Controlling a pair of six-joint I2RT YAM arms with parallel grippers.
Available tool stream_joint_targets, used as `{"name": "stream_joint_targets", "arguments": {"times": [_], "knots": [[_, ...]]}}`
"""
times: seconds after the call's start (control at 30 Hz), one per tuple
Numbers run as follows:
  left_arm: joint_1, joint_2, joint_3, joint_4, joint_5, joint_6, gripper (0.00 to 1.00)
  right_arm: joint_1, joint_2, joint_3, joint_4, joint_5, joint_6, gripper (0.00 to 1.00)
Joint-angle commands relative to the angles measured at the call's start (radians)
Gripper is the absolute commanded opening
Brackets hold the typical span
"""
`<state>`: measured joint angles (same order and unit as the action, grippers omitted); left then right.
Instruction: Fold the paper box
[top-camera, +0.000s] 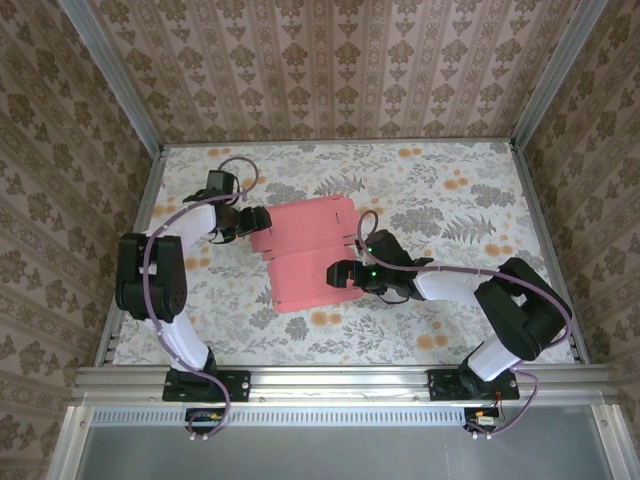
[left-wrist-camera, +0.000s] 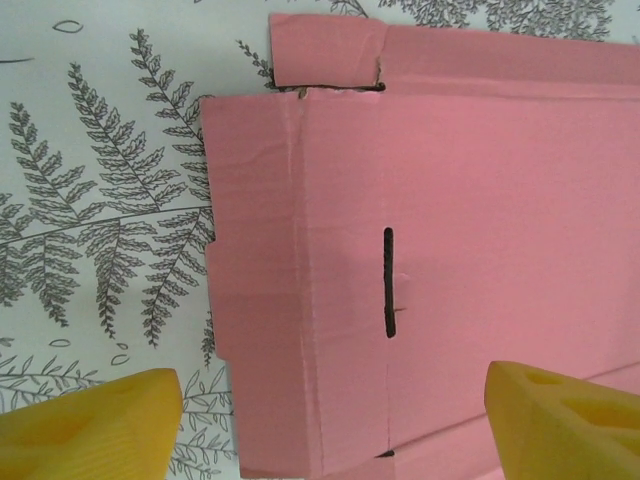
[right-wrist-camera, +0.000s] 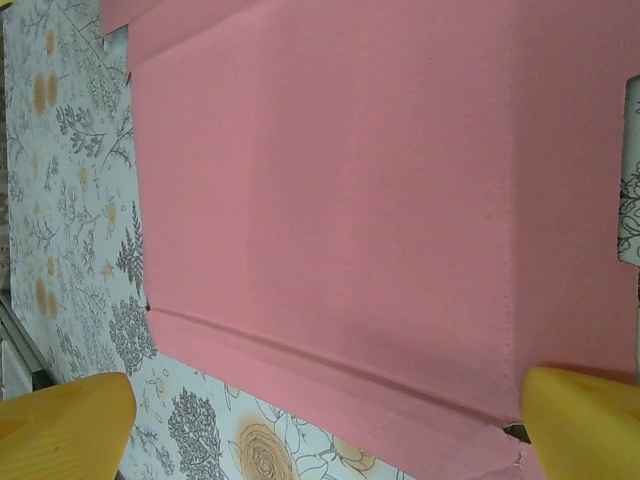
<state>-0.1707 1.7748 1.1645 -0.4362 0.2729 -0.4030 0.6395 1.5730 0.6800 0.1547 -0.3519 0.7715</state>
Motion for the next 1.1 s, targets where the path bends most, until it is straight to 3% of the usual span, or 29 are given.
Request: {"name": "stream_joint_targets", "arguments": {"times": [0.0, 0.23, 0.73, 1.07], "knots": [[-0.009, 0.031, 0.042, -0.045, 0.000, 0.017, 0.78, 0.008, 0.023, 0.027, 0.005, -0.008, 0.022, 1.00], [-0.018, 0.072, 0.075, -0.084, -0.033, 0.028, 0.74, 0.009, 0.030, 0.030, -0.063, 0.015, 0.010, 1.00], [-0.020, 0.153, 0.128, -0.108, -0.049, 0.071, 0.76, 0.009, 0.021, 0.011, -0.064, 0.027, 0.002, 1.00], [-0.035, 0.154, 0.129, -0.089, 0.000, 0.052, 0.63, 0.009, 0.035, 0.000, -0.044, 0.028, 0.007, 1.00]]}}
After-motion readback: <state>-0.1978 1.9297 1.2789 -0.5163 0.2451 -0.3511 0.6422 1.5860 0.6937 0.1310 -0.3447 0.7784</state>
